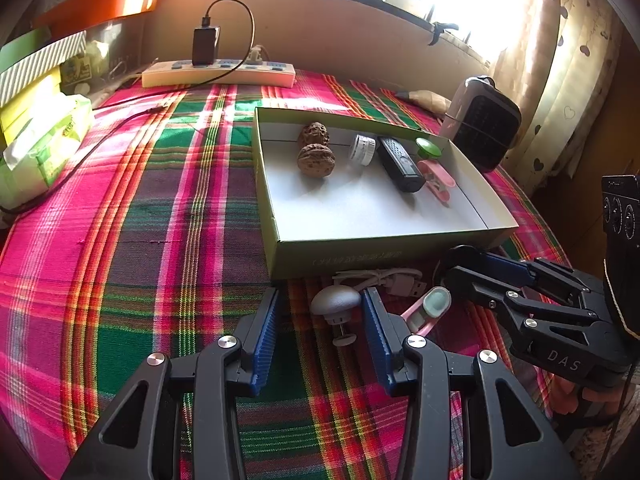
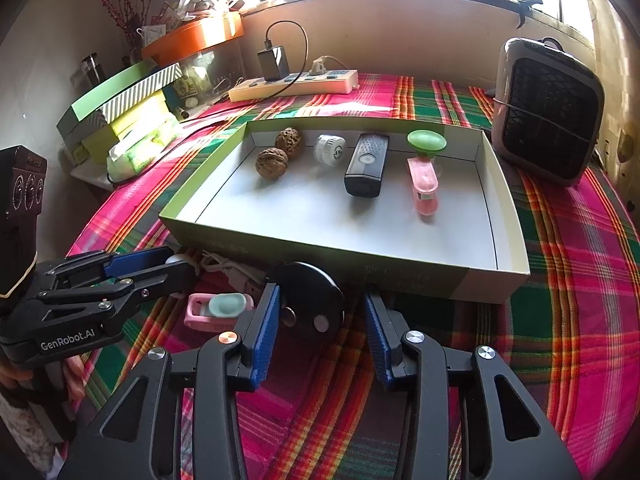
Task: Organize objects
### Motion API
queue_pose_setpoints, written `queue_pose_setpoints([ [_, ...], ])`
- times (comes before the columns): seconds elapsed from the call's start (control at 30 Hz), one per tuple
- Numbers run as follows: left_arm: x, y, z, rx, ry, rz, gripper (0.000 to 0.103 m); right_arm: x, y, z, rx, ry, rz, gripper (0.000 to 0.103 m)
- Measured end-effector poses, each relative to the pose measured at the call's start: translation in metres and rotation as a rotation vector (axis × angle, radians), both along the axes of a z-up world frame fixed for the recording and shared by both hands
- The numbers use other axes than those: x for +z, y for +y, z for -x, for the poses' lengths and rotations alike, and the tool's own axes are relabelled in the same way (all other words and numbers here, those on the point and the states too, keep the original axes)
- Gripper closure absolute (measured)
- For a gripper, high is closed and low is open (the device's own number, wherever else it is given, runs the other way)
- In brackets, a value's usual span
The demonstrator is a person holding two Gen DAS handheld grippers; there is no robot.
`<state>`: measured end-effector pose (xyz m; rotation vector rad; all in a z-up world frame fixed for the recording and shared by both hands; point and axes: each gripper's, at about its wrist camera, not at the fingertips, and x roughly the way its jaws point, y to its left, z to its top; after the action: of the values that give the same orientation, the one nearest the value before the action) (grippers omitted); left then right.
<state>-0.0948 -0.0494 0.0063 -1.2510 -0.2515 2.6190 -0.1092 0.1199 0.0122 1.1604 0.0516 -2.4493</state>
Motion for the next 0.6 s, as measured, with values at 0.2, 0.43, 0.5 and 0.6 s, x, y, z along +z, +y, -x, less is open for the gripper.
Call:
queue_pose_setpoints([
  [0.2, 0.0002, 0.0004, 0.0003, 0.0, 0.0, 0.005, 0.063, -0.0002, -0.0029, 0.0002, 0.014, 0.0, 0.0, 0.063],
  [0.43, 0.0001, 0.0009, 0.0001, 0.0, 0.001, 0.009, 0.063, -0.0017, -0.0024, 0.0009, 0.01, -0.002, -0.005, 0.068],
  [0.5, 0.0, 0.001, 0.0, 0.0, 0.002, 0.009, 0.063, -0.0016, -0.0024, 0.0009, 0.009, 0.001, -0.009, 0.071],
  [0.6, 0.0, 0.0012, 0.0, 0.001, 0.002, 0.006, 0.063, -0.0013, -0.0019, 0.001, 0.01, 0.001, -0.008, 0.071],
])
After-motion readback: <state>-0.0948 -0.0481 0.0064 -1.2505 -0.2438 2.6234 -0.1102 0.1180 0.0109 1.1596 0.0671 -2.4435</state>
